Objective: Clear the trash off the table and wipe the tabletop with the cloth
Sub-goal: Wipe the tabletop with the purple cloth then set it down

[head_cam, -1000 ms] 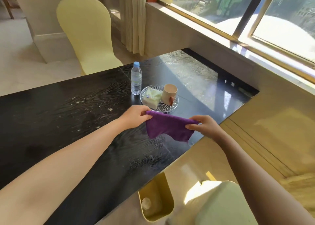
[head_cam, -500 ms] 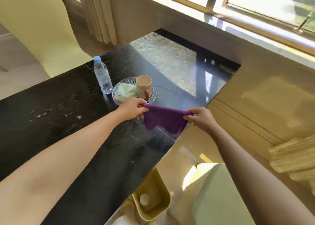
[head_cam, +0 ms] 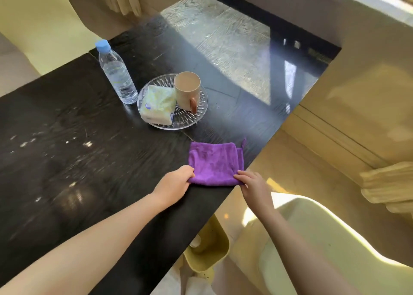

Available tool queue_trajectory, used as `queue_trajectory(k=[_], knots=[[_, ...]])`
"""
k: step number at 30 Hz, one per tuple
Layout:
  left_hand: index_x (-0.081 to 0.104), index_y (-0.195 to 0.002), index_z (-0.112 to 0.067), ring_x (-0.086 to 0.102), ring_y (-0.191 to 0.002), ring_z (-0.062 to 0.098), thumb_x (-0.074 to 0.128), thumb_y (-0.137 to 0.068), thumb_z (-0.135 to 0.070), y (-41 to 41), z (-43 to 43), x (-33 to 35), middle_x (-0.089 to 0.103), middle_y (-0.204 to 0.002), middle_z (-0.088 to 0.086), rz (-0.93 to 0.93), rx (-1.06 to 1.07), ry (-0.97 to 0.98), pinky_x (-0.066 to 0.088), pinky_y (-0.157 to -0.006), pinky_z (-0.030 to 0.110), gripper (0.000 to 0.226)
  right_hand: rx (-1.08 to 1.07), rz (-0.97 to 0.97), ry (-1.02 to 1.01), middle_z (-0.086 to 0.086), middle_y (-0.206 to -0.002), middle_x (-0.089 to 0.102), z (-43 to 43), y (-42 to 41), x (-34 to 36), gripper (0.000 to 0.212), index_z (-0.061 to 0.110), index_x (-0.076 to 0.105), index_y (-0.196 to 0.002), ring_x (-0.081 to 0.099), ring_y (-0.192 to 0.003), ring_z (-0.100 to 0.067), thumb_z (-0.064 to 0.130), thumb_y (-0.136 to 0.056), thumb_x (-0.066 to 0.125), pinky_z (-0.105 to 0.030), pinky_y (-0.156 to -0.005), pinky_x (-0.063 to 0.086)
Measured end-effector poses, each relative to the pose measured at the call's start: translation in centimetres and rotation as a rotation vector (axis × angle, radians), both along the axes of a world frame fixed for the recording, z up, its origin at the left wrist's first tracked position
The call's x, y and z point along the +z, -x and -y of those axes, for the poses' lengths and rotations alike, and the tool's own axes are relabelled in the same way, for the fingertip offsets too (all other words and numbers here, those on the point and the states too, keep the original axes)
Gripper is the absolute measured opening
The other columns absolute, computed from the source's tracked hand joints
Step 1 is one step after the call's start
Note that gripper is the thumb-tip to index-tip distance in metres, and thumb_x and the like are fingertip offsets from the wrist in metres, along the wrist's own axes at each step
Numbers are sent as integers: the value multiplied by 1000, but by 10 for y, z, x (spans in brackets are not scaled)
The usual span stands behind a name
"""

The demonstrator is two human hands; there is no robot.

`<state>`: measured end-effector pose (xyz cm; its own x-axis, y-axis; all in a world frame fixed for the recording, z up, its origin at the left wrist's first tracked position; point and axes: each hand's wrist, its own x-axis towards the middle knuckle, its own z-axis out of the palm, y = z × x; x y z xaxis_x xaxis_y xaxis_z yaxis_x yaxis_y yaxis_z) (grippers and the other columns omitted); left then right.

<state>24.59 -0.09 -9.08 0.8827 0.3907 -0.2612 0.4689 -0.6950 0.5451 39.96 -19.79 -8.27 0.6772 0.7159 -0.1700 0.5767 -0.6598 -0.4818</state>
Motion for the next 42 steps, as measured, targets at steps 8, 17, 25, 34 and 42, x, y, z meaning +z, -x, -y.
queue_trajectory(k=[8, 17, 25, 34, 42], knots=[[69, -89, -6, 66, -86, 26, 64, -80, -15, -1, 17, -13, 69, -99, 8, 172, -115, -198, 56, -77, 35, 14, -30, 217, -13, -5, -97, 74, -5, -15, -2, 23, 13, 75, -98, 63, -88, -26, 3, -79, 68, -34, -69, 52], [61, -65, -18, 55, -55, 17, 79, -63, -27, -26, 60, -8, 57, -63, -1, 115, -268, -391, 41, -47, 26, 20, -153, 174, 70, -13, -99, 71, -11, -41, -3, 33, 15, 69, -111, 62, -92, -34, 2, -89, 48, -35, -73, 47], [60, -64, -22, 52, -50, 14, 86, -46, -29, -39, 83, -12, 54, -58, -6, 27, -317, -461, 34, -44, 23, 33, -476, -347, -105, -8, -95, 71, -31, -67, 5, 30, 14, 71, -89, 65, -91, -27, 7, -82, 42, -44, -85, 55], [59, -63, -20, 50, -51, 14, 86, -47, -20, -45, 98, -21, 53, -59, -4, 104, -275, -497, 33, -44, 24, 31, -444, -273, -92, -7, -101, 67, -32, -71, -7, 22, 12, 68, -94, 62, -94, -24, 0, -82, 53, -37, -85, 53], [57, -118, -17, 56, -96, 20, 57, -88, -40, -51, 71, 8, 56, -109, 6, -118, -191, 68, 49, -81, 35, 37, -252, -155, 90, -9, -112, 56, -33, -80, 3, 24, 11, 64, -109, 56, -97, -21, 10, -86, 57, -31, -81, 48]])
